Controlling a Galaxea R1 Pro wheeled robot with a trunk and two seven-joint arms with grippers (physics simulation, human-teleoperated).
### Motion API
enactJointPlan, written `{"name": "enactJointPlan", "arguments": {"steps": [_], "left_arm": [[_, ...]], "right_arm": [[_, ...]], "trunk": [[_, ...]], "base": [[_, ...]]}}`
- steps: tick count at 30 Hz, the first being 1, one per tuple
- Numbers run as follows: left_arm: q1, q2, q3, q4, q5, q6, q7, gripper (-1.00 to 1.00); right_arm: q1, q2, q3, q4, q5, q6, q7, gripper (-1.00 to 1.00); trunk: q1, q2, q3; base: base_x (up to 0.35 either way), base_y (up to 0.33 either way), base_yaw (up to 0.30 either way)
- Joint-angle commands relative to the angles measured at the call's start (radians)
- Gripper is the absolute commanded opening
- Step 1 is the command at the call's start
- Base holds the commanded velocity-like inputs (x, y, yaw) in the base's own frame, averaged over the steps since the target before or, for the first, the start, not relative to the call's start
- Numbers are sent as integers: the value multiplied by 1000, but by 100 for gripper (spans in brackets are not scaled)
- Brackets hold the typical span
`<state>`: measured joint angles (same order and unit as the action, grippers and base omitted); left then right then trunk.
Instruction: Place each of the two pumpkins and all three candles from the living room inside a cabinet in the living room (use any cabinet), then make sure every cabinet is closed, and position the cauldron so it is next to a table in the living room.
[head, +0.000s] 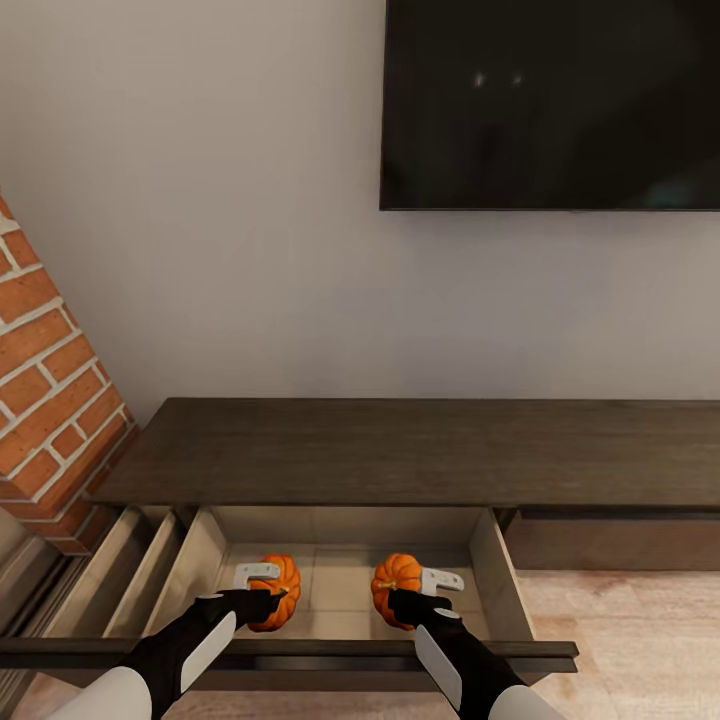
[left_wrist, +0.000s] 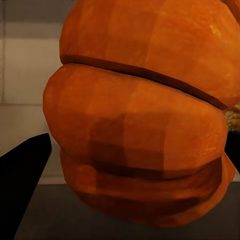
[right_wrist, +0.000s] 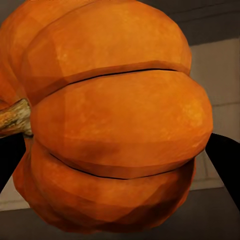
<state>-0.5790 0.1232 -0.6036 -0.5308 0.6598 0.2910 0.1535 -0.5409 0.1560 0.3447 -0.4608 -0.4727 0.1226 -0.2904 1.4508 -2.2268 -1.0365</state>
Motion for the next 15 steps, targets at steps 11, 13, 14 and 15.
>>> {"name": "enactJointPlan", "arguments": {"steps": [11, 13, 14, 15], "left_arm": [[0, 1, -8, -3, 9, 4, 13, -100], [-1, 1, -8, -3, 9, 4, 13, -100], [0, 1, -8, -3, 9, 4, 13, 100], [-1, 1, -8, -3, 9, 4, 14, 100]], "right_arm": [[0, -1, 8, -2, -6, 6, -10, -100], [-1, -1, 8, -2, -7, 6, -10, -100], [0, -1, 8, -2, -7, 6, -10, -100], [0, -1, 8, -2, -7, 6, -10, -100]], "trunk": [[0, 0, -1], [0, 0, -1], [0, 0, -1], [0, 0, -1]], "base": [[0, 0, 0], [0, 0, 0], [0, 0, 0], [0, 0, 0]]}}
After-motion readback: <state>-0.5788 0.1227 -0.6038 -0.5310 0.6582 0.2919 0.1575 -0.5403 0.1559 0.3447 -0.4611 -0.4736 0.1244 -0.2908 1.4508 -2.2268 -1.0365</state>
